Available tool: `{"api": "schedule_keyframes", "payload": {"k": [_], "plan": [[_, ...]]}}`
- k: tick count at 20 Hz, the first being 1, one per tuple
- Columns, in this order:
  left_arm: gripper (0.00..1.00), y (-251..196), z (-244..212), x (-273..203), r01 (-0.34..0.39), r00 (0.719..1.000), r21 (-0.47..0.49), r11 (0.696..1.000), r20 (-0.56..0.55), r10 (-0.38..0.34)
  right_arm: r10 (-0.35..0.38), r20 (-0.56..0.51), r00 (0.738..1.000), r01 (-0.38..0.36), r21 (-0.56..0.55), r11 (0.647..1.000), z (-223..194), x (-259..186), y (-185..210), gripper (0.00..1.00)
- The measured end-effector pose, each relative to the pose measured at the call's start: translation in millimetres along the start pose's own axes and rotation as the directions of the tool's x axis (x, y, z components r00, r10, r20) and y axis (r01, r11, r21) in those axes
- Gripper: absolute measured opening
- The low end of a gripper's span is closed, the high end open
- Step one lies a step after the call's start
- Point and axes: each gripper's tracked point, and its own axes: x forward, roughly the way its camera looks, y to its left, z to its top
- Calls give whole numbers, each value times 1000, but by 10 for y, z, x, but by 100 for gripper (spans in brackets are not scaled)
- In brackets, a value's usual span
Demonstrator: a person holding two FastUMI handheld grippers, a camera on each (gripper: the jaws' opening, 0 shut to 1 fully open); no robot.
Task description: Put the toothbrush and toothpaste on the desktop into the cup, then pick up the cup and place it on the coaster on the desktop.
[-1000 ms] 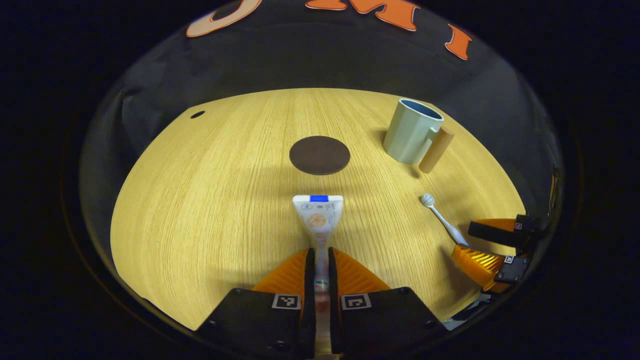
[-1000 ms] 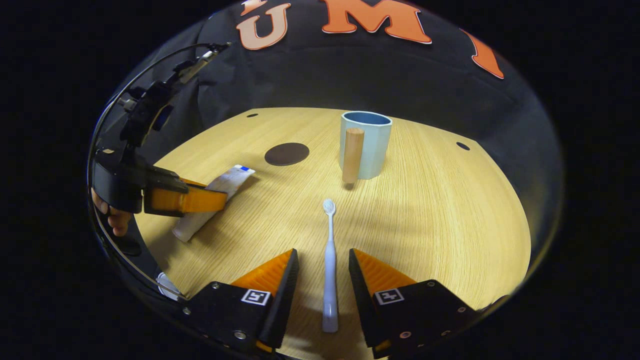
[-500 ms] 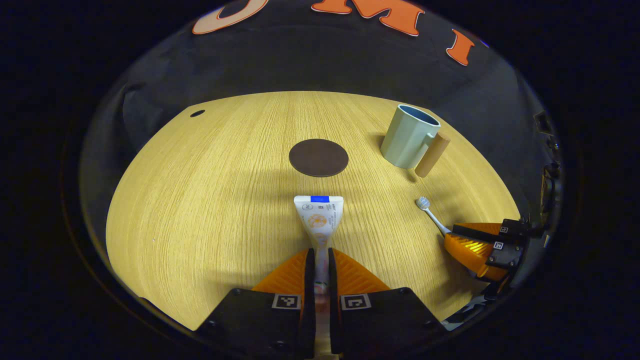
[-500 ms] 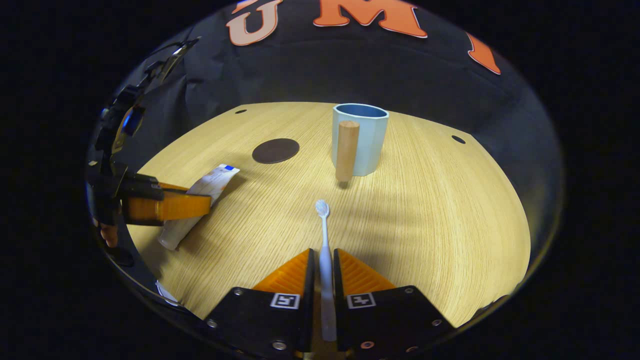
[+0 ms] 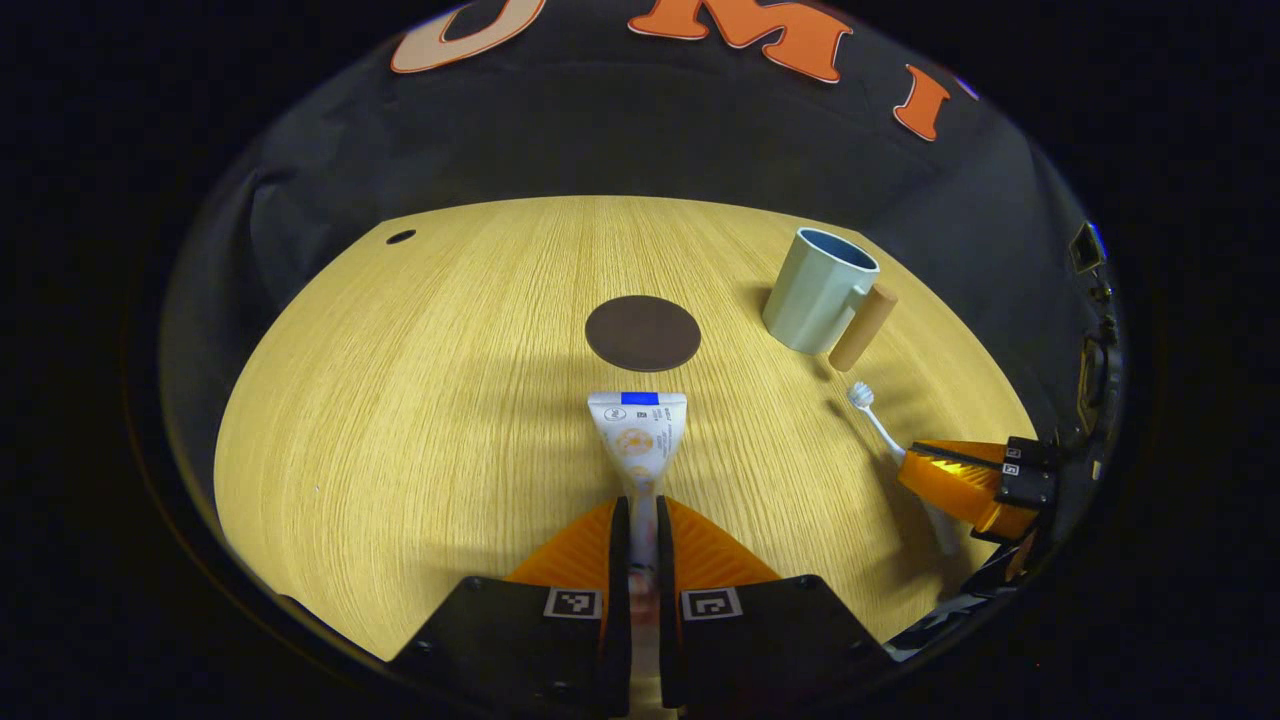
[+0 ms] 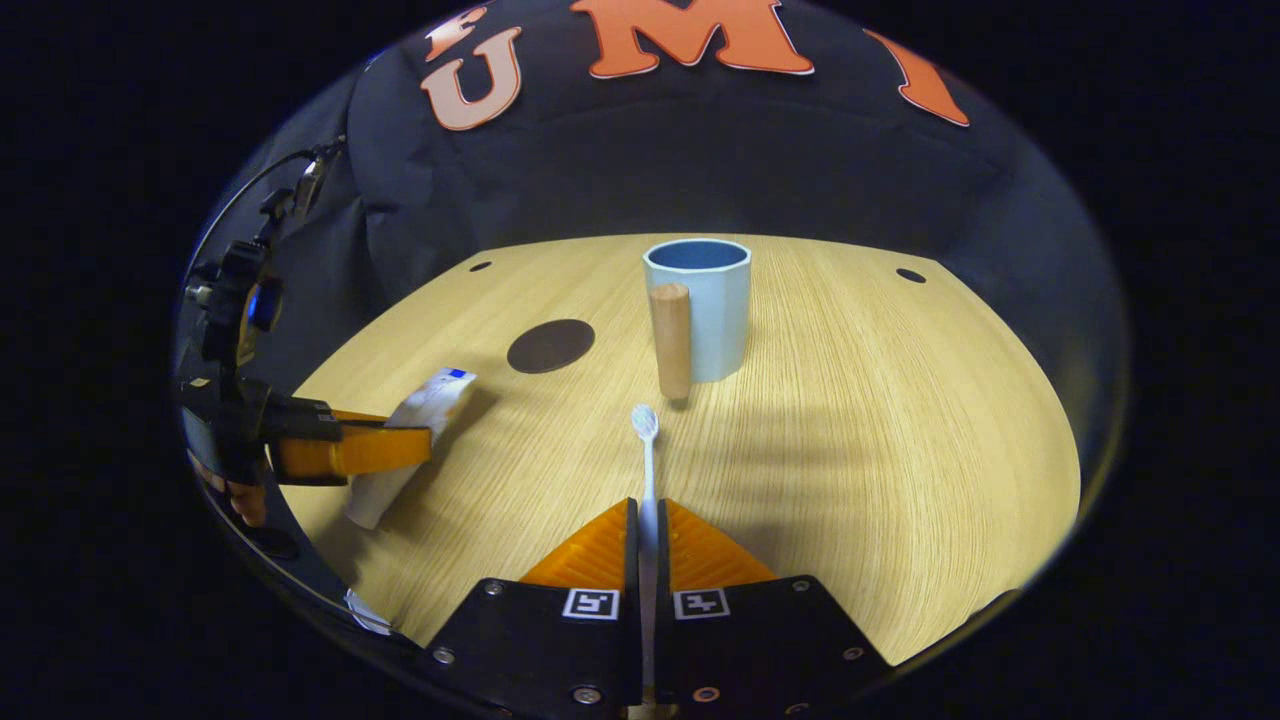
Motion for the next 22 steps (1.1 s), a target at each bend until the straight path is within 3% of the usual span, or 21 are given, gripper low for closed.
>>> {"api": "schedule_keyframes", "payload": {"k": [9, 22], "plan": [[15, 49, 207, -55, -5, 998, -13, 1000, 69, 6, 81, 185, 979, -65, -90, 994, 320, -321, 8, 6], [15, 66, 408, -211, -14, 989, -13, 1000, 150, 16, 125, 484, 866, -122, -38, 992, 1248, -400, -132, 5]]}}
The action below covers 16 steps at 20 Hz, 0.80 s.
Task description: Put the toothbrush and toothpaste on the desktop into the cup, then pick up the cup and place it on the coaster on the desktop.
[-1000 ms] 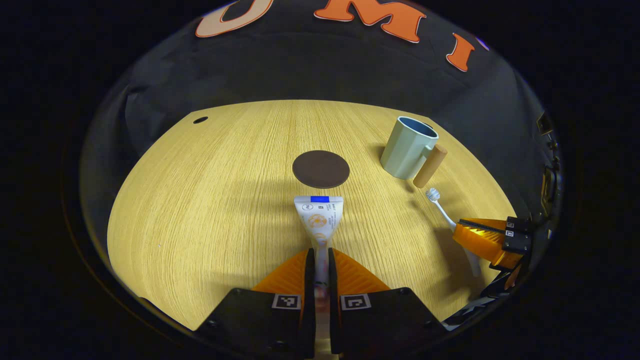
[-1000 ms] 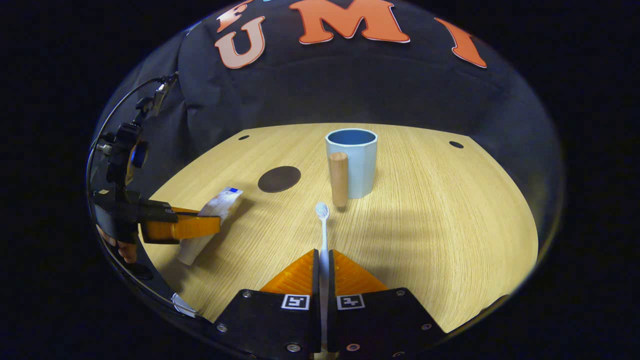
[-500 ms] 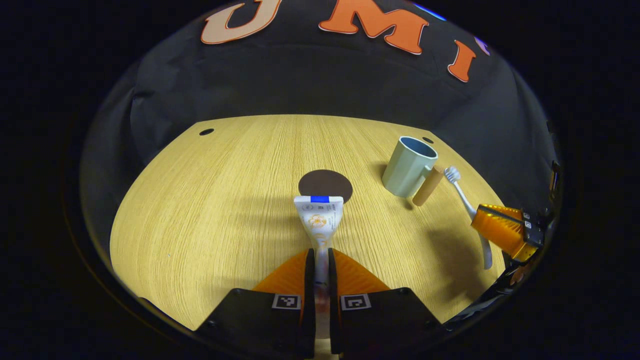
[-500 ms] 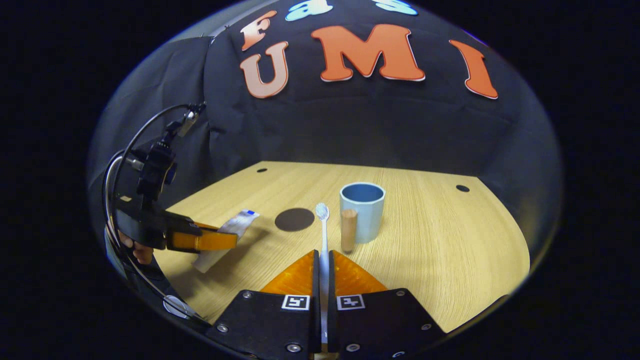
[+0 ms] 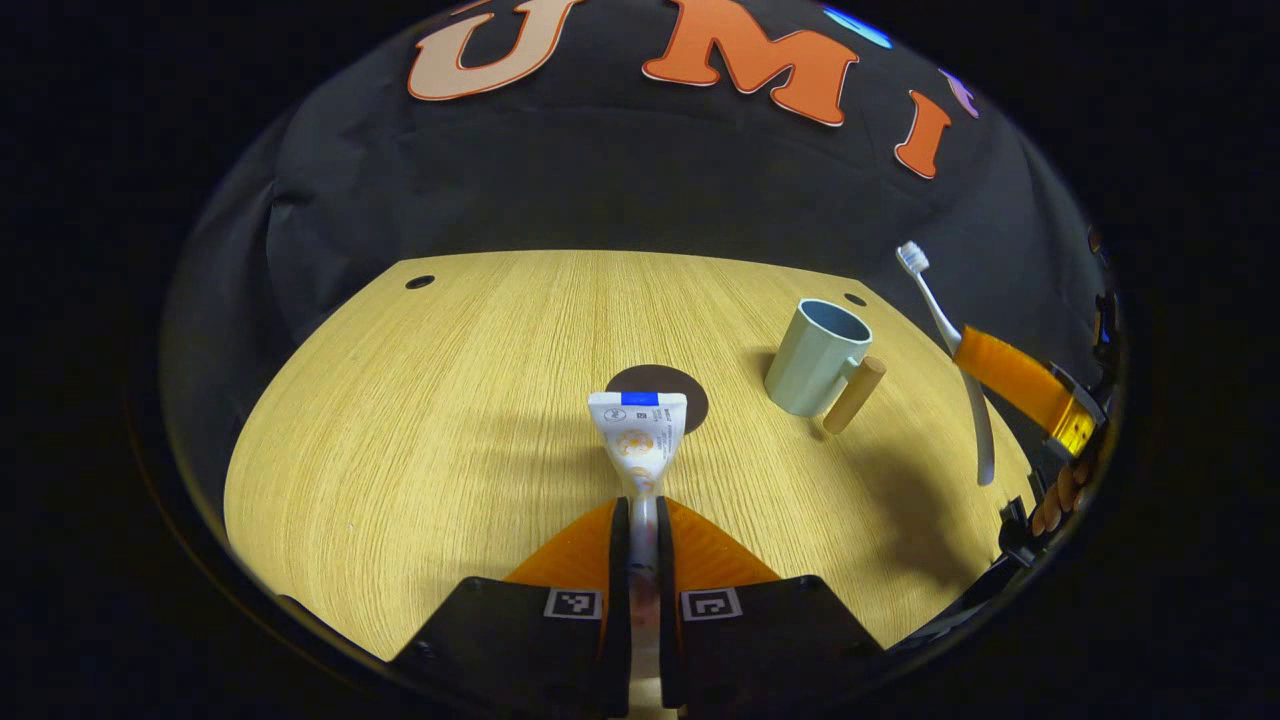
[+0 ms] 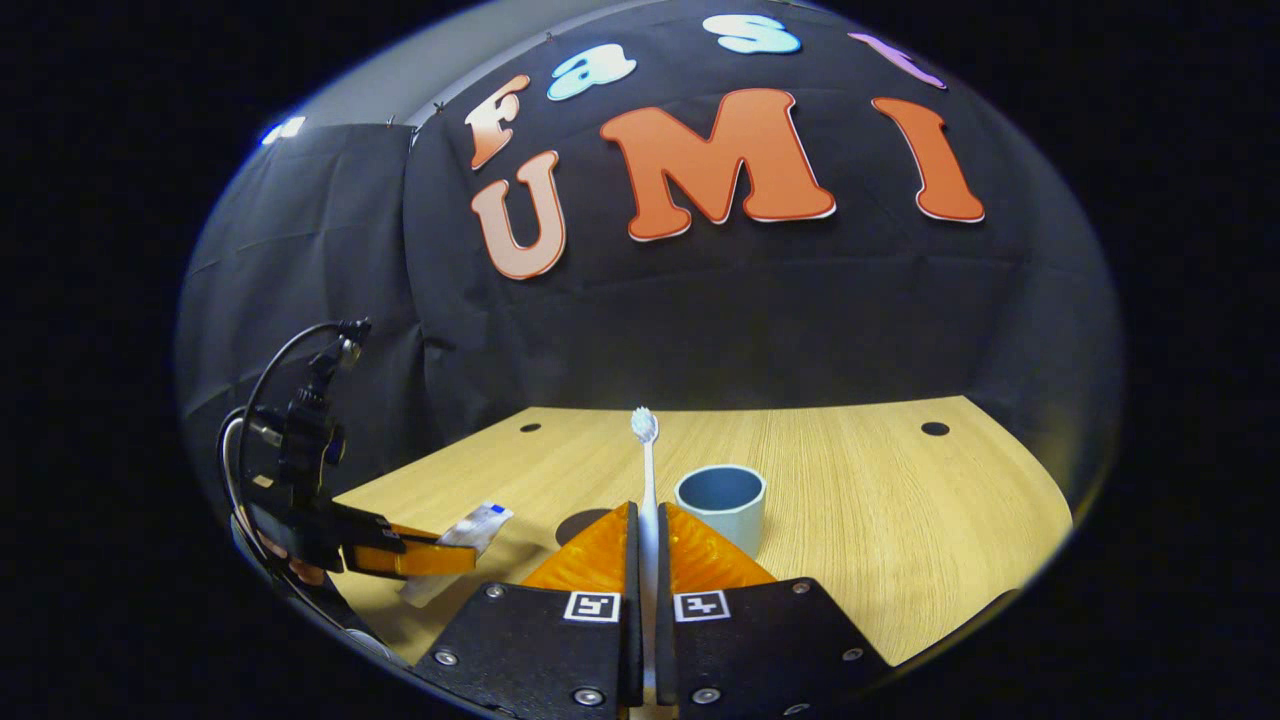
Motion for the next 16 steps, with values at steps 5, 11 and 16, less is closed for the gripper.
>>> {"api": "schedule_keyframes", "payload": {"k": [5, 11, 16], "plan": [[15, 5, 29, -8, 9, 1000, 2, 1000, 13, -9, 23, 148, 989, -27, 23, 999, 371, 178, -41, 6], [15, -15, 30, 24, 2, 1000, -10, 1000, 26, -1, 44, 270, 962, -63, 62, 996, 613, 343, -114, 5], [15, -32, 22, 51, 1, 1000, -28, 1000, 25, 0, 58, 350, 935, -93, 85, 992, 638, 604, -193, 5]]}}
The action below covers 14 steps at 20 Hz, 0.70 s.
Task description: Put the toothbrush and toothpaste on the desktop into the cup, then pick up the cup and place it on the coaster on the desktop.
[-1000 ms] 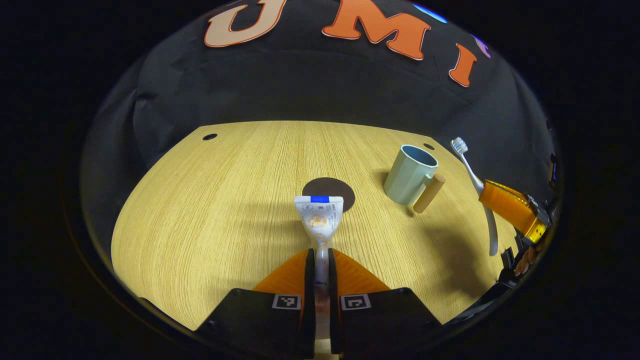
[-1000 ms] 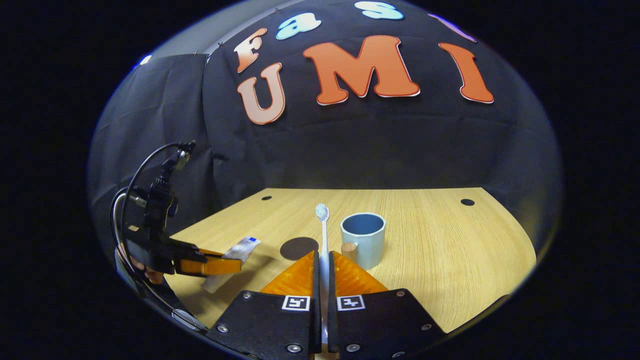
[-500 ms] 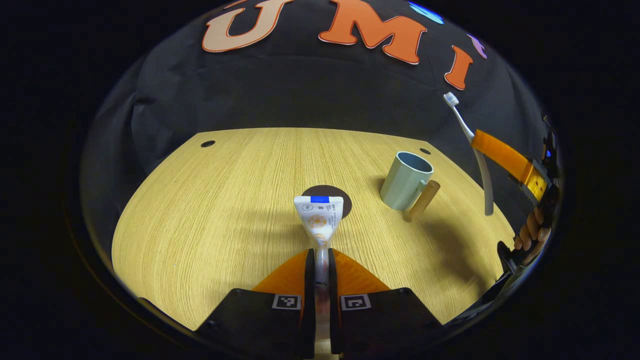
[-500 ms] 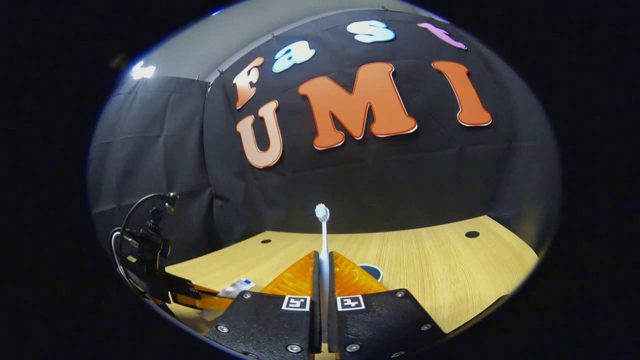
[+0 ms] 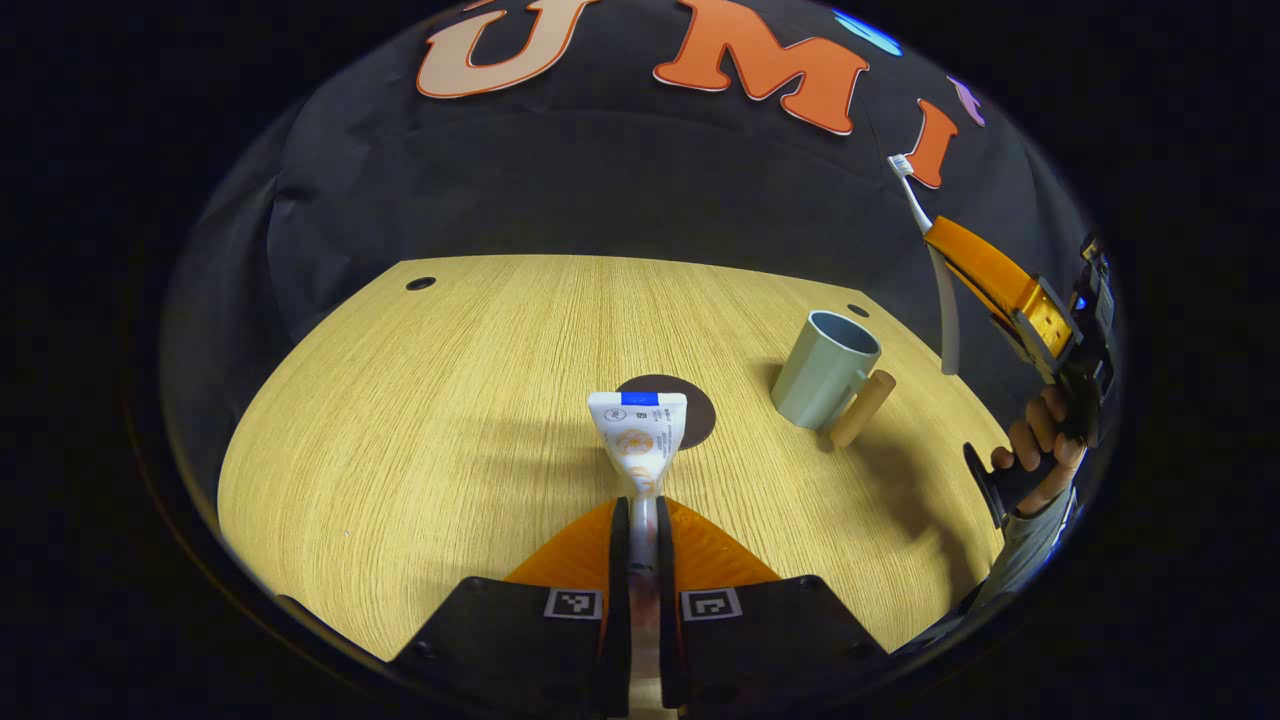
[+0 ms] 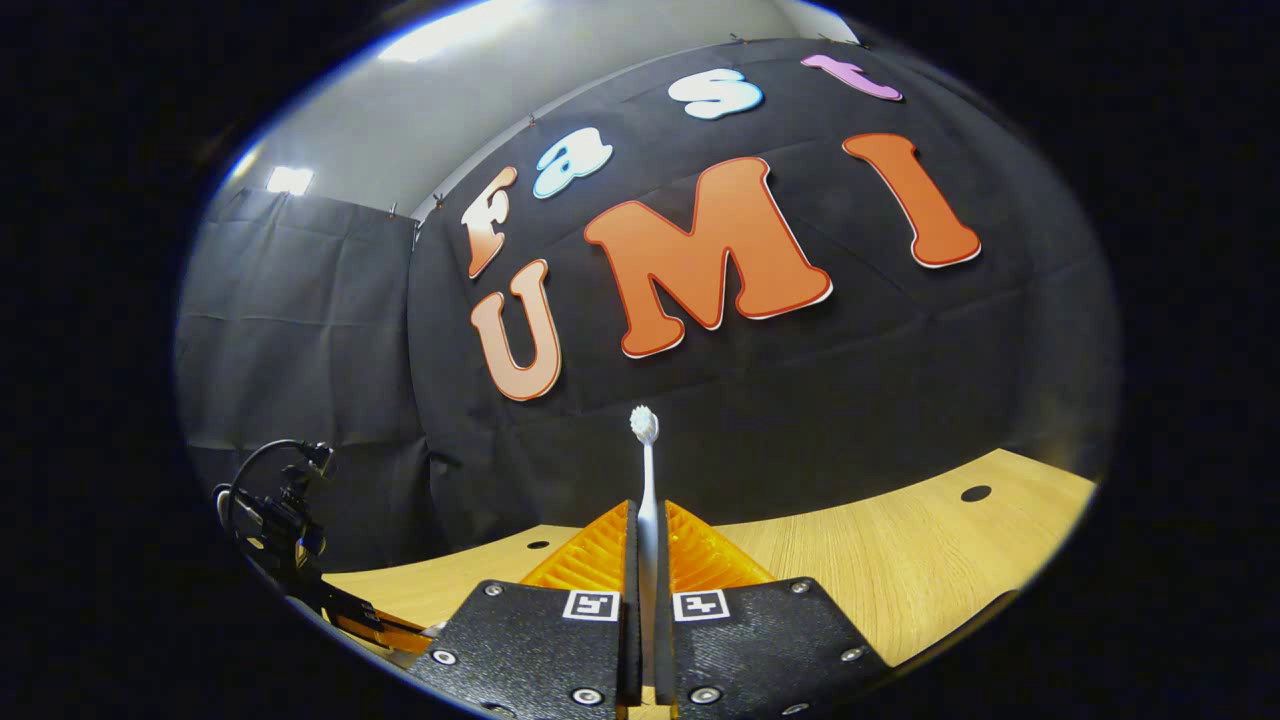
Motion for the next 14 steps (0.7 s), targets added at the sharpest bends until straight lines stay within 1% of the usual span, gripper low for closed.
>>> {"api": "schedule_keyframes", "payload": {"k": [2, 4, 9, 11, 14], "plan": [[15, 2, 8, 1, 0, 1000, 0, 1000, 4, 0, 11, 20, 1000, -10, -4, 1000, -27, 75, -21, 6], [15, -4, 14, -39, 1, 1000, -3, 1000, 11, -1, 41, 55, 998, -40, -19, 999, -40, 150, -8, 5], [15, -7, 39, -126, 5, 1000, -6, 1000, 17, -5, 7, 96, 995, -6, -2, 1000, -77, 319, -239, 6], [15, -4, 40, -124, 0, 1000, -6, 1000, 20, 0, 9, 114, 993, -10, 8, 1000, -72, 354, -291, 6], [14, -29, 53, -138, 0, 1000, -8, 1000, 20, 1, -13, 120, 993, 11, 14, 1000, -130, 419, -415, 7]]}}
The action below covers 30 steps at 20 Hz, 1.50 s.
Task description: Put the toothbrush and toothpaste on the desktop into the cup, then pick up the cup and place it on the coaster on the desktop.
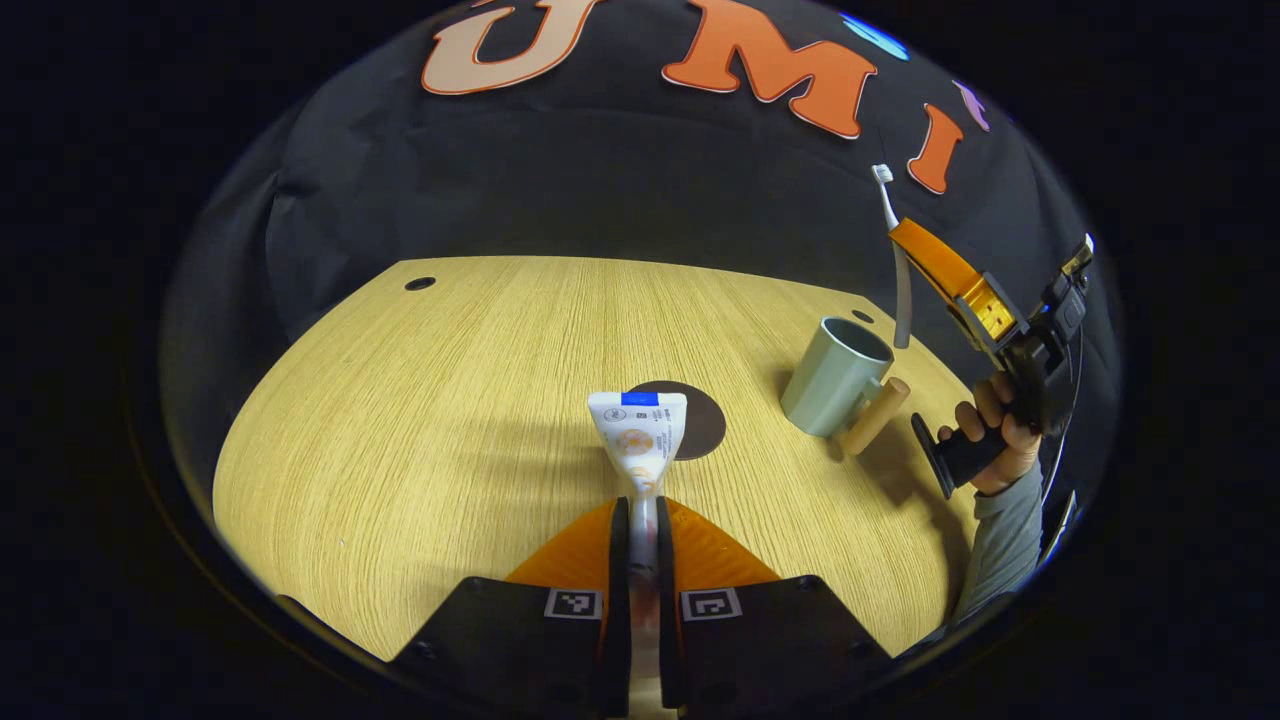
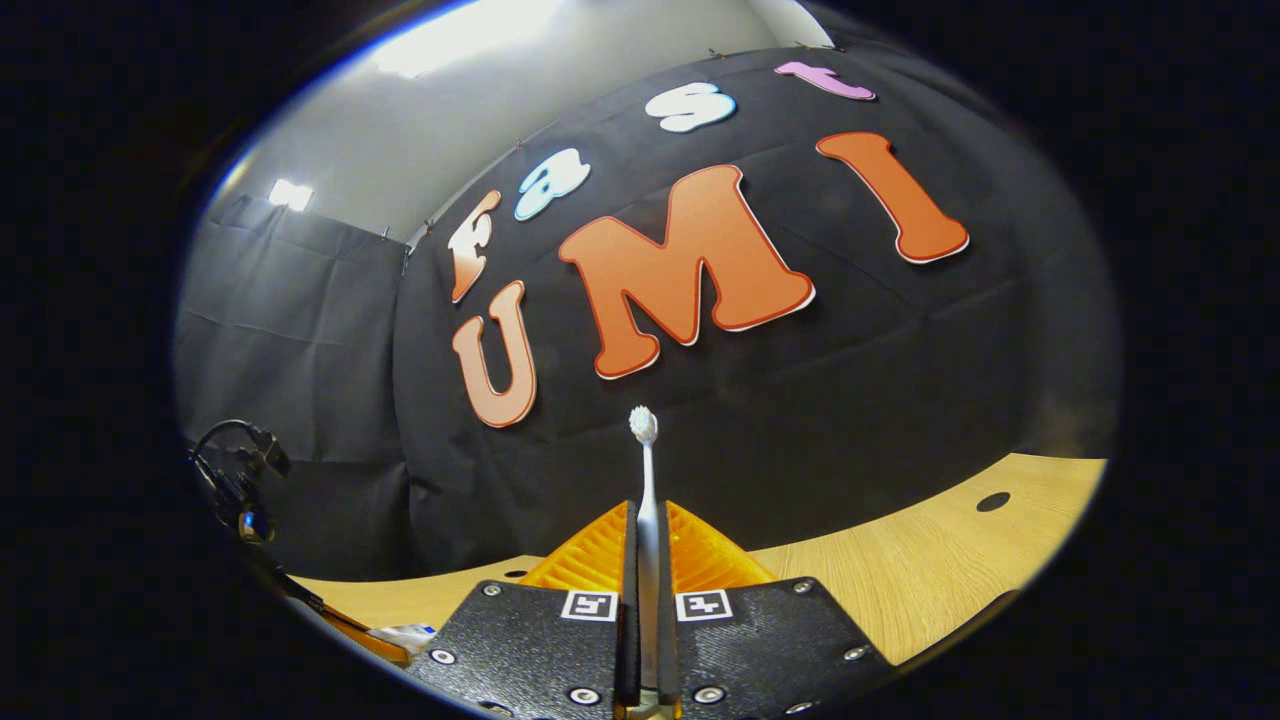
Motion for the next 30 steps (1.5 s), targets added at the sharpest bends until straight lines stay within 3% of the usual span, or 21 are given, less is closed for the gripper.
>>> {"api": "schedule_keyframes", "payload": {"k": [11, 21, 30], "plan": [[15, -176, 350, -271, 13, 997, 13, 1000, 71, -14, -29, -103, 994, 24, -44, 999, -377, 14, -46, 8], [15, -267, 687, -150, 11, 992, 15, 1000, 129, -12, -26, -124, 992, 9, -131, 991, -320, -152, 76, 10], [15, -576, 1013, 107, 60, 977, 53, 997, 202, -69, -42, -140, 989, 21, -147, 989, -157, -448, 2, 14]]}}
